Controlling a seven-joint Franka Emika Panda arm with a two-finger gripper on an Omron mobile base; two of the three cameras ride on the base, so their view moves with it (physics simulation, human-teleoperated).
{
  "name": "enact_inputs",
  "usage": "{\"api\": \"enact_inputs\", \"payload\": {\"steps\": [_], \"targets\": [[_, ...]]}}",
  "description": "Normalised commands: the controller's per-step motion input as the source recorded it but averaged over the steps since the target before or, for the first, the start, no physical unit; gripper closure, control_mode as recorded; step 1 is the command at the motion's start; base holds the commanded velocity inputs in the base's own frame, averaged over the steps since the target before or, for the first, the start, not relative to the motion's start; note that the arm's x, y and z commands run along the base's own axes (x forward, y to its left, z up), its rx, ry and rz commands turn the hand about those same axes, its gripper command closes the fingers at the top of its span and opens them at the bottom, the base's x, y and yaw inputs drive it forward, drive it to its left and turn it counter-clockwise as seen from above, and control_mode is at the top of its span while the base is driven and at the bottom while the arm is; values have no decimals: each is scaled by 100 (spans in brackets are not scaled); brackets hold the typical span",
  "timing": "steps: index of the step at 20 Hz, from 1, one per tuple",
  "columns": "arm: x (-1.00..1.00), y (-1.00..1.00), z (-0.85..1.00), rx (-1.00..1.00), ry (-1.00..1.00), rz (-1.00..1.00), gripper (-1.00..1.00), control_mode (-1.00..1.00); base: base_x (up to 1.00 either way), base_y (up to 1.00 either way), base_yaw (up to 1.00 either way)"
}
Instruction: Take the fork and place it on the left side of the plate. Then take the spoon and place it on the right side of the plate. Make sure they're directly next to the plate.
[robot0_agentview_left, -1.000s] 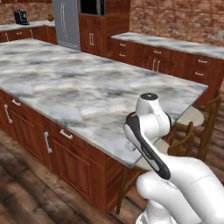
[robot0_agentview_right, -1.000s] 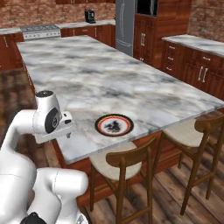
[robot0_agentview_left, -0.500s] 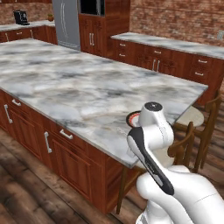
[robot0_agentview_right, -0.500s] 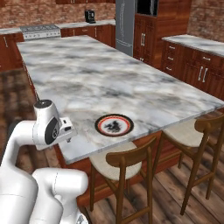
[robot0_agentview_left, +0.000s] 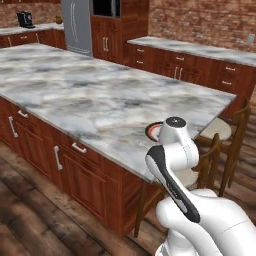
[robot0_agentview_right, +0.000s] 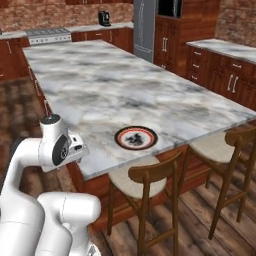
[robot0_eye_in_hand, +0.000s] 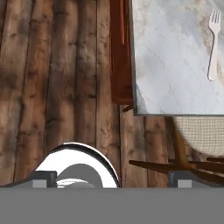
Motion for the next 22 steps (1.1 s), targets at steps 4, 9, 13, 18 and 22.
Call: {"api": "enact_inputs", "payload": {"steps": [4,9,13,18,22], "targets": [[0,0,0,0,0,0,-100,100,-97,85,-2],[0,0,0,0,0,0,-100,100,-46,100,-4],[0,0,0,0,0,0,-100,100,12,93,57],[0,0,0,0,0,0,-100,100,77,67,52],[0,0,0,0,0,0,-100,100,100,46,29]]}}
